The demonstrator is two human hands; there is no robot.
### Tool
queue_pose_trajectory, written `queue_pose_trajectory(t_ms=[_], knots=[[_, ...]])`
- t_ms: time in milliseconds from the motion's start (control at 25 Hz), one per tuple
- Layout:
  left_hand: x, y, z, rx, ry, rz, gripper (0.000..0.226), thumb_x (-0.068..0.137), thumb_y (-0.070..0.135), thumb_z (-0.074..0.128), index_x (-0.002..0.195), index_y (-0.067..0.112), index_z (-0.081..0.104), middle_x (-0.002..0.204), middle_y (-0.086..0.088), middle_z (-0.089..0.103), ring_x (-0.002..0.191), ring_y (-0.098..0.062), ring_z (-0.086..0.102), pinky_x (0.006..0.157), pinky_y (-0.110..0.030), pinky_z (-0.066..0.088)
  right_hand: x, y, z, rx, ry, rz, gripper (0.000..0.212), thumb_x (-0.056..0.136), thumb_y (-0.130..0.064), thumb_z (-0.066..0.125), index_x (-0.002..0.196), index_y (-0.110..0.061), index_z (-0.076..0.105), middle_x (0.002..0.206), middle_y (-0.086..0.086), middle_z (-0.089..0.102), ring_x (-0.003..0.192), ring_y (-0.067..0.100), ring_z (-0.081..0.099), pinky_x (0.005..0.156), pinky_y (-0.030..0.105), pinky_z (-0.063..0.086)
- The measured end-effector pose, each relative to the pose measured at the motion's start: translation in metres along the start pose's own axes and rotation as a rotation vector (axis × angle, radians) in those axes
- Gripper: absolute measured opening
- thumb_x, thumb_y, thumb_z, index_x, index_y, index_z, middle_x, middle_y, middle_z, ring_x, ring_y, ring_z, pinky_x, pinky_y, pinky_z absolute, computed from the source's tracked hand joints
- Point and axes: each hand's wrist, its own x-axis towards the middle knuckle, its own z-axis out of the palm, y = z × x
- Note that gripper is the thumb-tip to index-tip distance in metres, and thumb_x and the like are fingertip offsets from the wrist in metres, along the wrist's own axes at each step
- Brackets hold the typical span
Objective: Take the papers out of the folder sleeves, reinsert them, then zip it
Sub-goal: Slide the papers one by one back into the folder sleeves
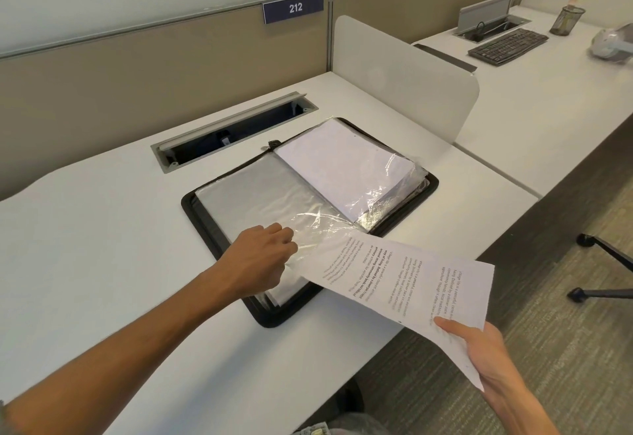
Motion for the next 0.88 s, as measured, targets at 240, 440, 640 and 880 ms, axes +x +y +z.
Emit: queue_pose_trajectory(t_ms=[240,440,640,880], knots=[[-0.009,0.005,0.0,-0.048,-0.007,-0.026,0.012,0.078,0.001,0.06,0.085,0.01,0.063,0.08,-0.001,0.054,0.067,-0.017,0.048,0.046,-0.024,0.024,-0.007,0.015,0.026,0.061,0.054,-0.006,0.03,0.087,0.004,0.065,0.114,-0.01,0.061,0.101,-0.001,0.068,0.091,0.021,0.064,0.067,0.032,0.048],[-0.013,0.011,-0.005,0.072,-0.026,0.081,0.028,0.05,-0.005,0.078,0.062,0.011,0.058,0.069,-0.001,0.05,0.055,-0.014,0.044,0.037,-0.022,0.025,-0.008,0.021,0.038,0.047,0.122,-0.008,0.031,0.087,0.0,0.067,0.117,-0.006,0.06,0.099,0.003,0.067,0.088,0.024,0.064,0.065,0.032,0.048],[-0.014,0.008,0.002,0.181,-0.069,0.119,0.028,0.05,-0.002,0.078,0.053,0.013,0.054,0.078,-0.002,0.054,0.062,-0.013,0.045,0.04,-0.024,0.029,-0.009,0.017,0.037,0.046,0.189,-0.035,0.022,0.089,-0.004,0.066,0.11,-0.007,0.059,0.091,0.002,0.065,0.082,0.025,0.062,0.062,0.032,0.047],[-0.013,0.011,0.007,0.173,-0.035,0.125,0.019,0.06,0.004,0.08,0.063,0.01,0.062,0.086,-0.006,0.056,0.072,-0.017,0.048,0.049,-0.028,0.038,-0.014,0.036,0.06,0.06,0.254,0.018,0.021,0.087,-0.004,0.068,0.106,-0.006,0.059,0.089,0.004,0.063,0.081,0.024,0.061,0.07,0.035,0.05]])
